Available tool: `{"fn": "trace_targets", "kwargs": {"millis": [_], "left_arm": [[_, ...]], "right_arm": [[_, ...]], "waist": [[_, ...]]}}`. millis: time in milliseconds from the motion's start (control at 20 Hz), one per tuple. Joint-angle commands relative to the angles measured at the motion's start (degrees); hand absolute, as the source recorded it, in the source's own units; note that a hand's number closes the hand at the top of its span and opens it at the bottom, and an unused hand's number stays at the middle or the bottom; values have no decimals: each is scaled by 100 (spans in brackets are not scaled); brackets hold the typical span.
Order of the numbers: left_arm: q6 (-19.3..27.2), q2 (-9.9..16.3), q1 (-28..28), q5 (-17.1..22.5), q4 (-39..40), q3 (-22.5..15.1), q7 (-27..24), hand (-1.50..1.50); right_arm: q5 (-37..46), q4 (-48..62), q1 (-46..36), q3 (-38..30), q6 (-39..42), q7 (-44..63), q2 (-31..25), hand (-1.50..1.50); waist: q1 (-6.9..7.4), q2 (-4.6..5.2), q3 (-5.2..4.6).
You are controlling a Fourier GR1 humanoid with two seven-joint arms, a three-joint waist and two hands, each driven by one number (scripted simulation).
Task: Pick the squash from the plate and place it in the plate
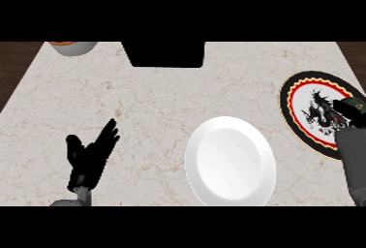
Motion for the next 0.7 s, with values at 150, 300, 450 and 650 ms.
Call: {"fn": "trace_targets", "kwargs": {"millis": [150,300,450,650], "left_arm": [[7,-85,205,7,-84,-46,-87,0],[37,-84,188,-28,-331,-140,197,0],[-66,75,10,68,144,198,-140,0],[-24,-17,401,61,-193,78,-65,0]], "right_arm": [[-1874,-1051,310,-166,-347,-1832,21,-150],[-2889,-1585,854,-276,-358,-2617,346,-150],[-3811,-2388,1378,-211,116,-3257,776,-150],[-4392,-3308,1924,-52,992,-3475,978,-150]], "waist": [[-21,-27,-4],[-46,-38,-3],[-128,-50,-24],[-137,-80,-38]]}}
